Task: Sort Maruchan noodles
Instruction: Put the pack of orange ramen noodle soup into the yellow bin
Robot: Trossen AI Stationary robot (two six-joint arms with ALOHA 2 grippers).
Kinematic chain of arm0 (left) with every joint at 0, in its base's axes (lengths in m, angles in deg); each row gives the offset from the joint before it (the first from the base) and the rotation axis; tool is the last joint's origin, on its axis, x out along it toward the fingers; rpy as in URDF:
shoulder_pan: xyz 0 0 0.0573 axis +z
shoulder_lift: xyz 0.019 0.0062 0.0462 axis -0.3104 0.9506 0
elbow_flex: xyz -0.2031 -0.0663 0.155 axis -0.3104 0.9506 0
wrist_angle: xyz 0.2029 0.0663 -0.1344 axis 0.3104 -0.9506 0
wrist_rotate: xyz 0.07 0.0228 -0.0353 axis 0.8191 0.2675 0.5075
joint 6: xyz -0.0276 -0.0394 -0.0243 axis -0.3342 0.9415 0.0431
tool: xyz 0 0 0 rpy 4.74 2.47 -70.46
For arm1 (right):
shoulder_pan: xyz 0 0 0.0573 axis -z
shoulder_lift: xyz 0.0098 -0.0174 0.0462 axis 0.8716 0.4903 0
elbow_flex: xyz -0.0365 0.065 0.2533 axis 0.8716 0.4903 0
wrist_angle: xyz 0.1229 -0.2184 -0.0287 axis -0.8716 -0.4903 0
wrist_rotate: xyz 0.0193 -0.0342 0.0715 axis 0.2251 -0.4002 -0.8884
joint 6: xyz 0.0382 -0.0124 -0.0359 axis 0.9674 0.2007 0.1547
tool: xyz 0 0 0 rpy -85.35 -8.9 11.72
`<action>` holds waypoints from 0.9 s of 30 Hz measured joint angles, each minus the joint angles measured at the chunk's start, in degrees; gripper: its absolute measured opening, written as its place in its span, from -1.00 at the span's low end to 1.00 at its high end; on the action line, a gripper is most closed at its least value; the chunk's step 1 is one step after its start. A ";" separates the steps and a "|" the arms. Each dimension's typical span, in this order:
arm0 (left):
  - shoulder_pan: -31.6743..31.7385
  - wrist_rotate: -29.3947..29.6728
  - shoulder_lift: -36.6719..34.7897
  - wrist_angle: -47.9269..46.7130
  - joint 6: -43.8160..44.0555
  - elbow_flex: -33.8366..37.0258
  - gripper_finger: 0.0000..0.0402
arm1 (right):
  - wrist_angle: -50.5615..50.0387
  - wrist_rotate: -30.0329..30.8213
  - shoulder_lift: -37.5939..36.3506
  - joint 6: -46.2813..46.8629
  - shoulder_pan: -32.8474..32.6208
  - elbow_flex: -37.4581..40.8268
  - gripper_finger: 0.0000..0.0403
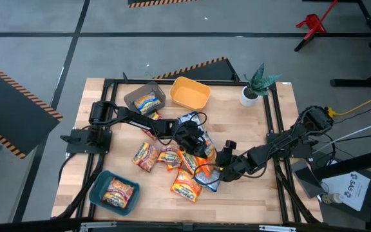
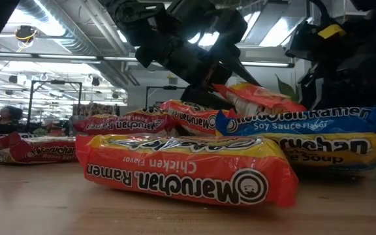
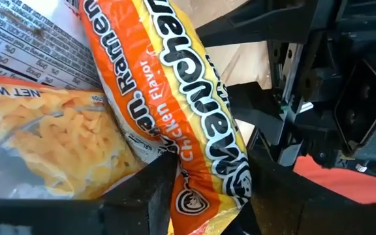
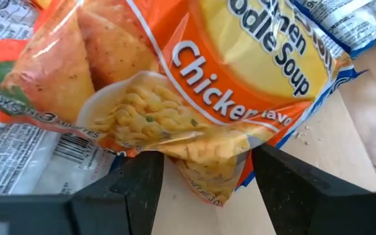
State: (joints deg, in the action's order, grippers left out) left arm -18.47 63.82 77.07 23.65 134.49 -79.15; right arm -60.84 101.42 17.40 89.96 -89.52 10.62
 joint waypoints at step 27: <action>1.64 -1.34 -0.59 7.73 1.88 -0.04 -0.57 | -4.37 -1.54 -4.55 6.67 -2.41 -0.17 0.10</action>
State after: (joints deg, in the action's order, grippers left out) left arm -16.82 62.48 76.48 31.38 136.36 -79.19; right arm -65.20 99.88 12.85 96.63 -91.93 10.45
